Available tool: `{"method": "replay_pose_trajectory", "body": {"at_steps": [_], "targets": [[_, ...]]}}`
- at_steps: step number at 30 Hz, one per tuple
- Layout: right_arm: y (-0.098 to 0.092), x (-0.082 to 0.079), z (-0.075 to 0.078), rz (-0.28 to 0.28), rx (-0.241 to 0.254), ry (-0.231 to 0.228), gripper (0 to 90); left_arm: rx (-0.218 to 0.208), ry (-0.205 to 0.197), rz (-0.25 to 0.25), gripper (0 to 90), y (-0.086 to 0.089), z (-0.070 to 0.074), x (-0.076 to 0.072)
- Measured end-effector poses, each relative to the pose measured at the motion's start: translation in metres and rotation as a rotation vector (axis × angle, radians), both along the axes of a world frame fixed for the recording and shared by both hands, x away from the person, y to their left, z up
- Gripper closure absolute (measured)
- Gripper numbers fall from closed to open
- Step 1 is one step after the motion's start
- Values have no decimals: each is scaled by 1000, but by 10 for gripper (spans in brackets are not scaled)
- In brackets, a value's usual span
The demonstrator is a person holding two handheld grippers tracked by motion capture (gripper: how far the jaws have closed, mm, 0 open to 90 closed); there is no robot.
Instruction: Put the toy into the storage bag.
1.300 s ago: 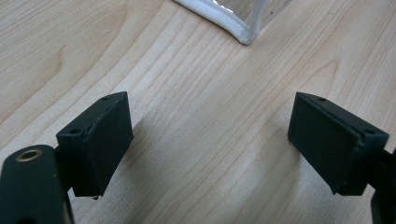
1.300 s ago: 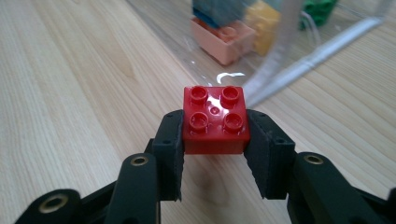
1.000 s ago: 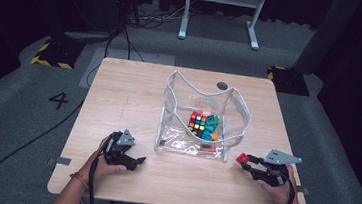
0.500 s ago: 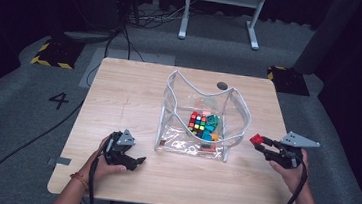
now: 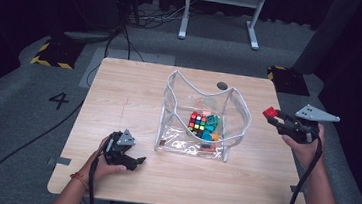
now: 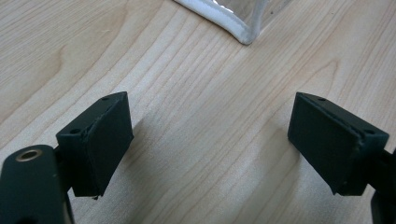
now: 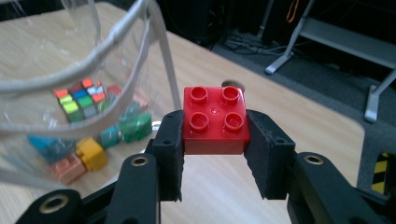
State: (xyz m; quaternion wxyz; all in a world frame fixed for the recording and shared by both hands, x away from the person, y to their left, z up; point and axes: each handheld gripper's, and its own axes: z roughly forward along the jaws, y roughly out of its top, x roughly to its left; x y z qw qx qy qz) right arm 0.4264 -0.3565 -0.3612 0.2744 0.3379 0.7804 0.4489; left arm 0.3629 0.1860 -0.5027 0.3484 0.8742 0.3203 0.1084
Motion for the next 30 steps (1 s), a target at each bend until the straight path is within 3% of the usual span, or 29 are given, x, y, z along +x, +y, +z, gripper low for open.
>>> {"method": "replay_pose_trajectory", "body": {"at_steps": [1, 6, 11, 18, 22, 25, 26, 30], "targets": [[0, 0, 0, 0, 0, 0, 593, 0, 0, 0, 140, 0, 0, 0], [5, 10, 28, 9, 7, -37, 593, 0, 0, 0, 140, 0, 0, 0], [15, 16, 43, 20, -17, -49, 593, 0, 0, 0, 140, 0, 0, 0], [29, 22, 68, 67, -14, -73, 593, 0, 0, 0, 141, 0, 0, 0], [41, 25, 74, 98, -15, -75, 593, 0, 0, 0, 141, 0, 0, 0], [50, 27, 73, 101, -42, -64, 592, 0, 0, 0, 140, 0, 0, 0], [56, 29, 73, 124, -46, -66, 593, 0, 0, 0, 140, 0, 0, 0], [69, 28, 72, 155, -32, -52, 593, 0, 0, 0, 141, 0, 0, 0]]}}
